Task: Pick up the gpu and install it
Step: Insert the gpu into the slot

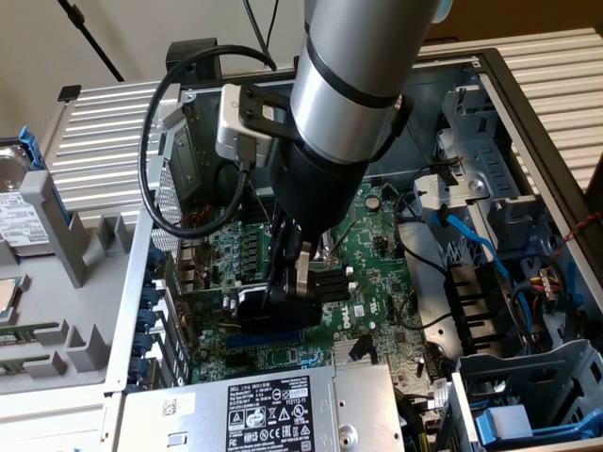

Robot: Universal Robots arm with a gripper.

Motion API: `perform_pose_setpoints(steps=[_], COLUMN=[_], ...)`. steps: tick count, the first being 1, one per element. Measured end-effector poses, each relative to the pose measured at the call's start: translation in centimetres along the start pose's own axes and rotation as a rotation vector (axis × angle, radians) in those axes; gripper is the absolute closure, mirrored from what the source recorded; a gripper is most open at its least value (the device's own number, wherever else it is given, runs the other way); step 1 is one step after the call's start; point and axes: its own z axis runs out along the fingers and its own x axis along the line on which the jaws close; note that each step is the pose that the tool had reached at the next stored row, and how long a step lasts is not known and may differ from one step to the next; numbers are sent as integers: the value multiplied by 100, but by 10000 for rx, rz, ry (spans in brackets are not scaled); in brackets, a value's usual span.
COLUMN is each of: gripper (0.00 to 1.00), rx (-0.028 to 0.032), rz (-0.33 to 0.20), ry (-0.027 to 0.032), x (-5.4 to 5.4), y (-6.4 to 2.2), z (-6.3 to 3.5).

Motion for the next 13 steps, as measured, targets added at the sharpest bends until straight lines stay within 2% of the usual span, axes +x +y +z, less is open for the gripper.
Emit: perform_pose_setpoints(steps=[13], gripper=[74], rx=[0], rz=[0], ry=[2], x=[0], y=[0], z=[21])
